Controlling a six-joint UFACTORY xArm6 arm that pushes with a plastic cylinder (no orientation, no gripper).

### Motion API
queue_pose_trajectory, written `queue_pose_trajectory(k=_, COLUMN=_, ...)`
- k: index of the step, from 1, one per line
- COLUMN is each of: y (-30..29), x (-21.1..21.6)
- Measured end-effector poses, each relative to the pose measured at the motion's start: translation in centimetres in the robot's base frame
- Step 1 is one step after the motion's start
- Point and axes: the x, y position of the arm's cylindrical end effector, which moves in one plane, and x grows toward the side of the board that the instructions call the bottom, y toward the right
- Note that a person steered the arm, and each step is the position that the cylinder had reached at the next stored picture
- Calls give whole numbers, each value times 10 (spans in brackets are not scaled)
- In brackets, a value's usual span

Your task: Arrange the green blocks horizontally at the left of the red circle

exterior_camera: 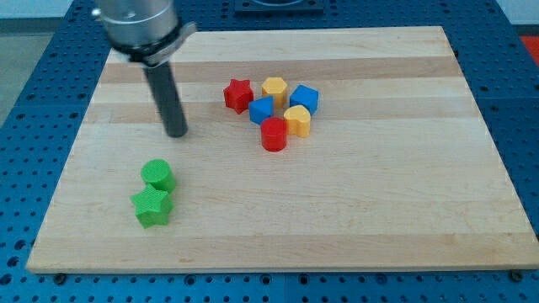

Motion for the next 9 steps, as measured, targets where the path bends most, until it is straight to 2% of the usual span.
queue_pose_trajectory(k=2, y=-60, x=61)
queue_pose_trajectory(k=4, y=-58, x=149)
queue_pose_trajectory(k=7, y=0, x=144)
queue_pose_trajectory(k=9, y=20, x=112)
